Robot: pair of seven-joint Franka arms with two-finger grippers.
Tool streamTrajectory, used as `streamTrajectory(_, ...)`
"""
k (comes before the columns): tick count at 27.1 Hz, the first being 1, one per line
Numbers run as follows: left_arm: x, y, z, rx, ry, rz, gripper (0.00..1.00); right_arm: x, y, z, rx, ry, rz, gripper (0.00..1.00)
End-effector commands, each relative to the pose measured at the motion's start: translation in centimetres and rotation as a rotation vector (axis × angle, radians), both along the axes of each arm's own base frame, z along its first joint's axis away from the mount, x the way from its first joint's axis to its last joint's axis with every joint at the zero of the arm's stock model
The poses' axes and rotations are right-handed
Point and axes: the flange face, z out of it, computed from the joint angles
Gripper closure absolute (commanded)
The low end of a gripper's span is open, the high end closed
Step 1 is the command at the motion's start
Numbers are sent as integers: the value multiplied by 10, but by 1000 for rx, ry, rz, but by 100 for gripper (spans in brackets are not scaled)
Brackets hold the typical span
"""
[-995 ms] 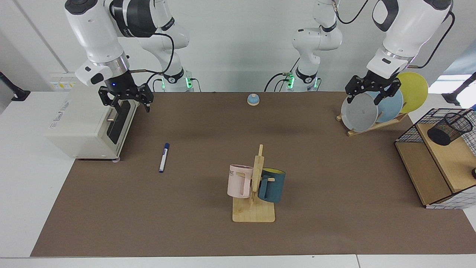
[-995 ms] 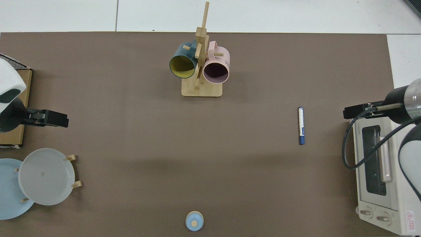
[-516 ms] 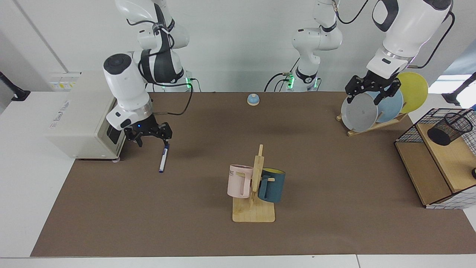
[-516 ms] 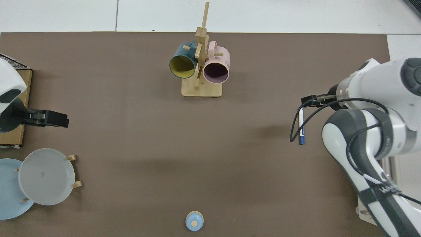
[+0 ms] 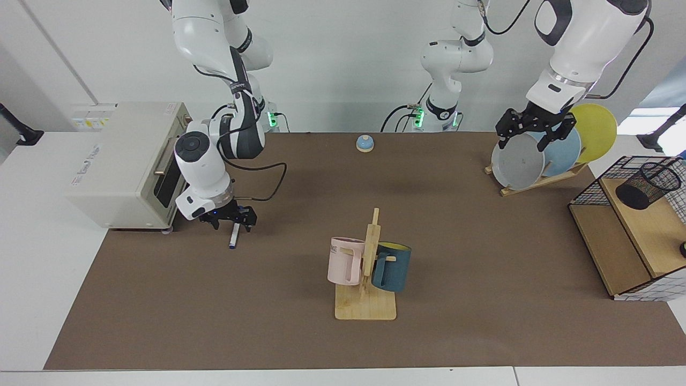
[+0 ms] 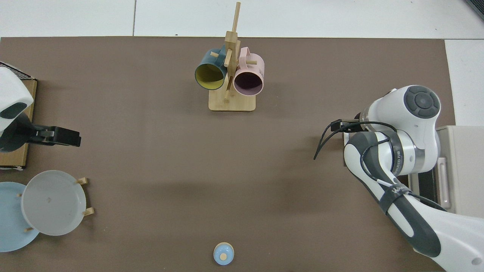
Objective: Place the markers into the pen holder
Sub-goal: 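Reach the right gripper toward the white blue-capped marker, then grasp the white marker with the right gripper and lift it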
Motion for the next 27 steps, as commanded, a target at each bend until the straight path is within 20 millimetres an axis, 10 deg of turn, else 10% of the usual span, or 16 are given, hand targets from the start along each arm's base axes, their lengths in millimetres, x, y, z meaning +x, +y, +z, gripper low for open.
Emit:
streamTrajectory(1,-3,-1,-3,6,-9,-15,0,2,-17,-27,4,-23,-50,0)
streamTrajectory(15,-6,-3,-6,6,-1,-19,0,8,-14,-40,12,-49,-83,8)
streamTrajectory(19,-6,-4,-6,6,-1,-22,0,8,-13,-41,13,-49,-69,49)
streamTrajectory(22,-6,-4,-6,6,0,-22,0,8,-13,-40,8,-50,-52,97)
streamTrajectory(27,-7,-4,-5,6,-1,-22,0,10,-13,-41,5,-49,-36,100)
